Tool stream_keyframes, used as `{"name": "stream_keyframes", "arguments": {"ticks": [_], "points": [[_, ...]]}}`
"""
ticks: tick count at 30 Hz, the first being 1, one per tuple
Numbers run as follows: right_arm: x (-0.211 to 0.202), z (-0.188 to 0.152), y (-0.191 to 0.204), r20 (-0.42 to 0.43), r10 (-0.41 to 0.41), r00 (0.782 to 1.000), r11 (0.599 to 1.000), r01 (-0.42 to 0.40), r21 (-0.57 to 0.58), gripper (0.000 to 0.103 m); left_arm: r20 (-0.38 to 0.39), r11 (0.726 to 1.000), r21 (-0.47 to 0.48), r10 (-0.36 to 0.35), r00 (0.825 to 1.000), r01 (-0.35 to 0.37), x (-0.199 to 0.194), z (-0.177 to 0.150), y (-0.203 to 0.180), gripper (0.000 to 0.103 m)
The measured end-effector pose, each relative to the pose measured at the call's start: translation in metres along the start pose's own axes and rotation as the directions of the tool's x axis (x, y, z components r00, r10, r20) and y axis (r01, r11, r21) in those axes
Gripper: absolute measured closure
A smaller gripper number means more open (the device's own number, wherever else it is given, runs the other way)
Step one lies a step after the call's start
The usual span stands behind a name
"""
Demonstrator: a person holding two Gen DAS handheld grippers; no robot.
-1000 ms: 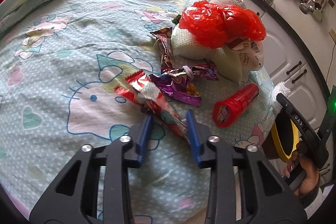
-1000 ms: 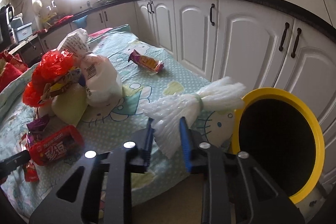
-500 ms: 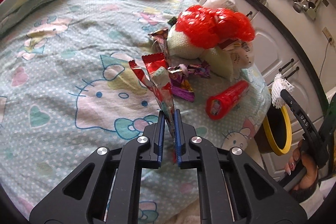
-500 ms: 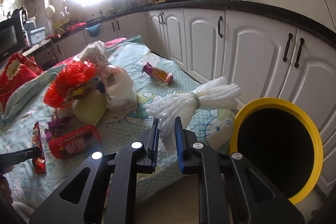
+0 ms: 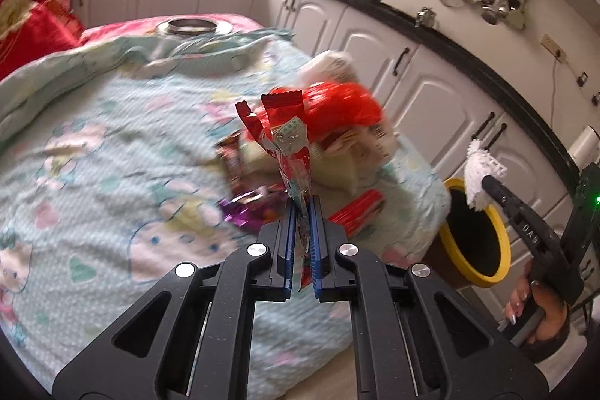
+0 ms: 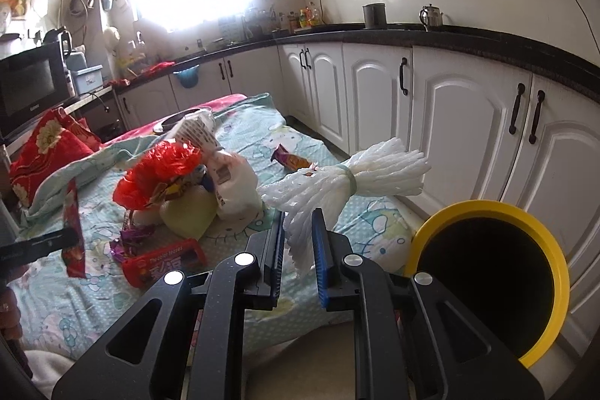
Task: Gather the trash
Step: 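Carry the wrapper and white bundle in both grippers over the yellow-rimmed bin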
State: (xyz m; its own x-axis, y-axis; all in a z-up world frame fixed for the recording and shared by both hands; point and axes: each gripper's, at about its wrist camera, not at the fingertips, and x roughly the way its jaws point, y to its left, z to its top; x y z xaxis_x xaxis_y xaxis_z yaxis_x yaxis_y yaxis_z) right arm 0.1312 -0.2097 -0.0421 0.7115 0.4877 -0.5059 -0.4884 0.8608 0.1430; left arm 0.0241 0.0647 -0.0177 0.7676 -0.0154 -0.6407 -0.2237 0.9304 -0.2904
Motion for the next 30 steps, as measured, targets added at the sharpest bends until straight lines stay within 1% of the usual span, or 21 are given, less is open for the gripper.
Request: {"name": "stream_keyframes", "arguments": {"ticks": [7, 14, 18, 23, 30], "points": [[-0.015, 0.001, -0.007, 0.011, 0.002, 1.000, 1.000, -0.002, 0.007, 0.089, 0.012, 0.994, 0.076, -0.079, 0.997, 0.078, 0.012, 0.013, -0.042, 0.100], [-0.037, -0.001, -0.028, 0.023, -0.054, 0.998, 0.998, 0.054, 0.021, 0.089, -0.007, 0.979, 0.128, -0.159, 0.987, 0.158, 0.032, 0.022, -0.079, 0.100], [-0.050, -0.003, -0.044, 0.030, -0.098, 0.995, 0.994, 0.096, 0.051, 0.089, -0.016, 0.965, 0.171, -0.200, 0.980, 0.200, 0.043, 0.024, -0.105, 0.100], [-0.064, -0.003, -0.063, 0.045, -0.151, 0.988, 0.986, 0.146, 0.085, 0.089, -0.033, 0.946, 0.223, -0.236, 0.971, 0.237, 0.053, 0.026, -0.130, 0.100], [-0.071, -0.008, -0.093, 0.026, -0.212, 0.977, 0.969, 0.206, 0.139, 0.089, -0.054, 0.909, 0.296, -0.289, 0.956, 0.292, 0.064, 0.025, -0.169, 0.100]]}}
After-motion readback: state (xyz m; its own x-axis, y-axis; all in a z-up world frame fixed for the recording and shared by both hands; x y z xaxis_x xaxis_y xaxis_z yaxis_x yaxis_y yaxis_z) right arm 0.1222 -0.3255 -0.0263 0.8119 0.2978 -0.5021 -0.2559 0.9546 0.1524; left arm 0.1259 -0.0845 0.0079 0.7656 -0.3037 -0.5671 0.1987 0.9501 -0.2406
